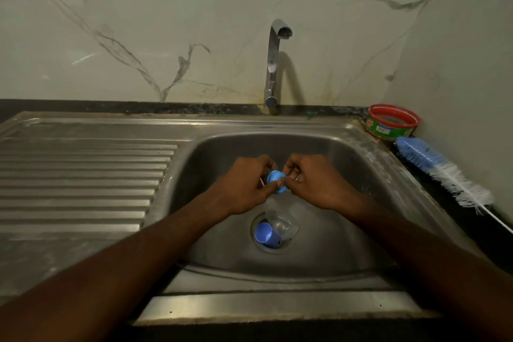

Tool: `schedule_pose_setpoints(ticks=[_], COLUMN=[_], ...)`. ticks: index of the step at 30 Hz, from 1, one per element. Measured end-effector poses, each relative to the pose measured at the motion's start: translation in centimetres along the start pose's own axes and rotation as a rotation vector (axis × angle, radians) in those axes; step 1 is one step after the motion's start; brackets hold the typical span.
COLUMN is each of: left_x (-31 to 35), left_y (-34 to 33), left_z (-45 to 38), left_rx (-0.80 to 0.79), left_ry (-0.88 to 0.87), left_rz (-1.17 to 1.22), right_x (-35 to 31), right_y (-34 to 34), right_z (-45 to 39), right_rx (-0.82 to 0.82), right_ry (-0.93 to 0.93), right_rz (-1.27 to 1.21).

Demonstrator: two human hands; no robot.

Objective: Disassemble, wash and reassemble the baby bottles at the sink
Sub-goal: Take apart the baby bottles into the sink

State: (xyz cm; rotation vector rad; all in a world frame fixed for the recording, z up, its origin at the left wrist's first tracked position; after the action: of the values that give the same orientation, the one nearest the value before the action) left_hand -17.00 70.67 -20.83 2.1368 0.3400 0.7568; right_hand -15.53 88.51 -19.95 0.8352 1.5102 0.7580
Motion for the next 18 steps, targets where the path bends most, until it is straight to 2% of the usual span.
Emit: schedule_pose_setpoints(ticks=[9, 15, 18], left_x=[-0.43, -0.40, -0.40], left_y=[-0.30, -0.25, -0.54], left_z=[0.21, 0.18, 0.22], left_rx=[-0.023, -0.019, -0.039], left_ry=[0.074, 0.214, 0.211], left_rz=[0.066, 0.323, 0.344], right_x=[-0.45, -0.73, -0.19], right_y=[-0.07, -0.14, -0.21], right_z=[0.33, 0.42, 0.11], right_rx=[-0.065, -0.051, -0.041], right_ry=[0.019, 0.097, 0.103], right_rz=[-0.021, 0.004, 0.049])
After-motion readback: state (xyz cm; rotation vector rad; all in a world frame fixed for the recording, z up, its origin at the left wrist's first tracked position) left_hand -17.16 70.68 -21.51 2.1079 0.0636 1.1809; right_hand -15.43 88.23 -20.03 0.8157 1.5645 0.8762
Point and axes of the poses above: each hand's wrist, its own z-axis away from the middle knuckle, its own y-axis out of the back of the hand, x = y × z, the point moved 3 cm from there along -z, towards the middle knuckle, and after that the axes turned 13 degrees about -y, right-handed, at the moved point
